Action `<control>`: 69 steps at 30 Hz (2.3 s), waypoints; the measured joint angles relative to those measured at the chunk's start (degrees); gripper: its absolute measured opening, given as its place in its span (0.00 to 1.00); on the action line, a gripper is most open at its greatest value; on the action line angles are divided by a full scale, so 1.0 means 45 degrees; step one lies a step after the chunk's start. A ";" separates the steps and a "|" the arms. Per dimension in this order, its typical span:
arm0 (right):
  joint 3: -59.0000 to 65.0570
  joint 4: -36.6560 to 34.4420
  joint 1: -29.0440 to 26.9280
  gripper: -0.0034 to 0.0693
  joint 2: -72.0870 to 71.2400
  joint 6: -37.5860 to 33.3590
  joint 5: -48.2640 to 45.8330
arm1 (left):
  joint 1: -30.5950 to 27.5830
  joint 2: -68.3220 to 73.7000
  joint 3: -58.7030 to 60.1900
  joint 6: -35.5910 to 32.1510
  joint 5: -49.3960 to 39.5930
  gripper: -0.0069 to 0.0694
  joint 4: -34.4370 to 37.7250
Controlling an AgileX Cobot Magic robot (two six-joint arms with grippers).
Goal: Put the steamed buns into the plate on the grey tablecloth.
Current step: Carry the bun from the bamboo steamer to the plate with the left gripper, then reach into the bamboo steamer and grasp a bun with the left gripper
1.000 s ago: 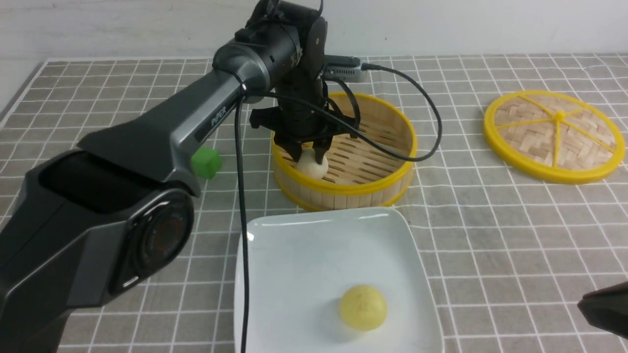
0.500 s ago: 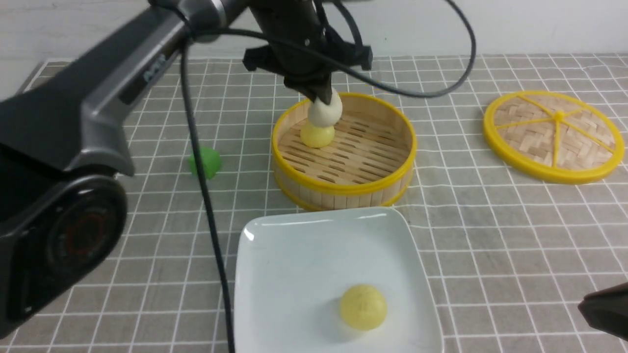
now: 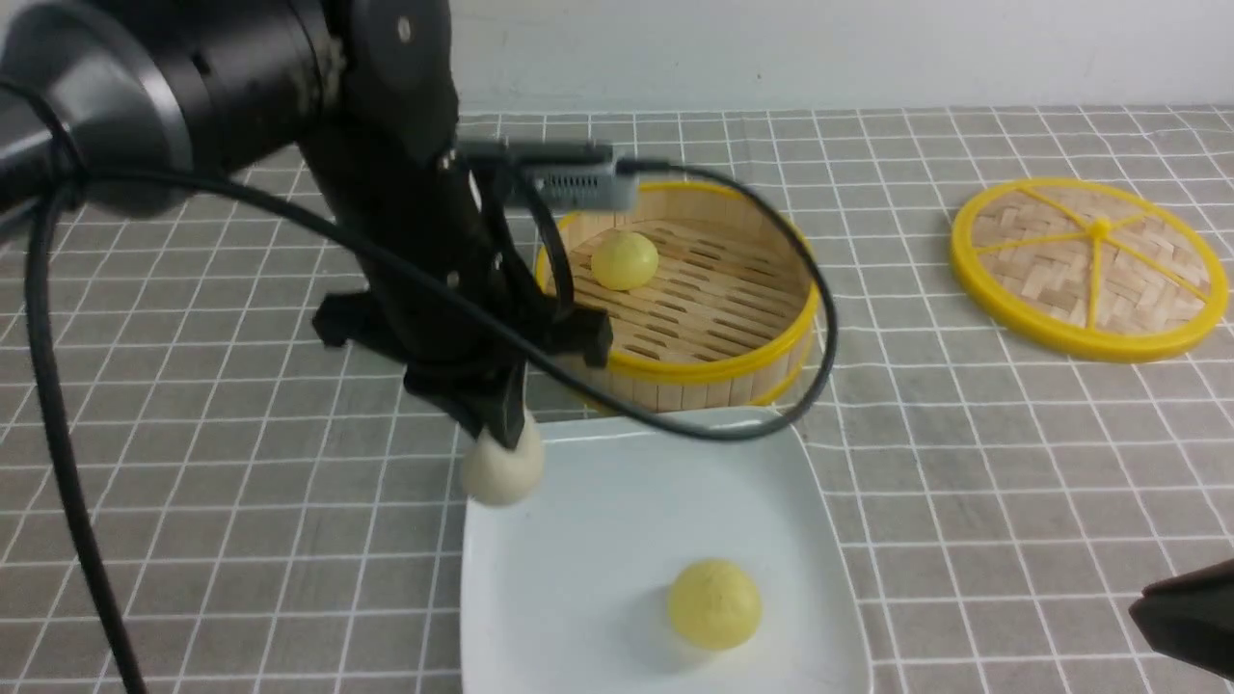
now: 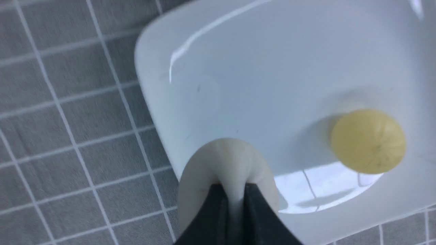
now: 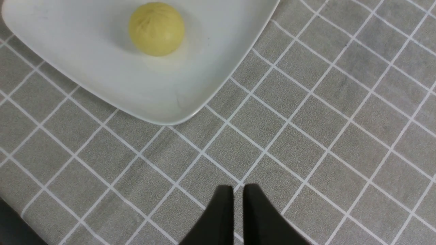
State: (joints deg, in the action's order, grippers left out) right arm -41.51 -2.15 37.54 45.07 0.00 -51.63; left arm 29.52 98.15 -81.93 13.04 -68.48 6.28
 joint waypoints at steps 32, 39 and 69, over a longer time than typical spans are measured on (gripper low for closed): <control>0.0000 0.0011 0.0000 0.18 0.0000 0.0000 0.0232 | 0.0000 0.2947 -0.5483 0.0057 0.1863 0.80 0.0002; 0.0000 0.0011 0.0000 0.19 0.0000 0.0000 0.0319 | -0.0011 0.6504 -0.9749 0.0559 0.1798 0.80 -0.0390; 0.0000 -0.0014 0.0000 0.23 0.0000 0.0000 0.0309 | -0.0128 0.9309 -1.2222 0.1610 0.1181 0.14 -0.2244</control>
State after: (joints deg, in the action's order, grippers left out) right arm -41.51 -2.21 37.54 45.07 0.00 -50.24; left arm 28.95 140.04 -136.93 20.28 -63.17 -3.82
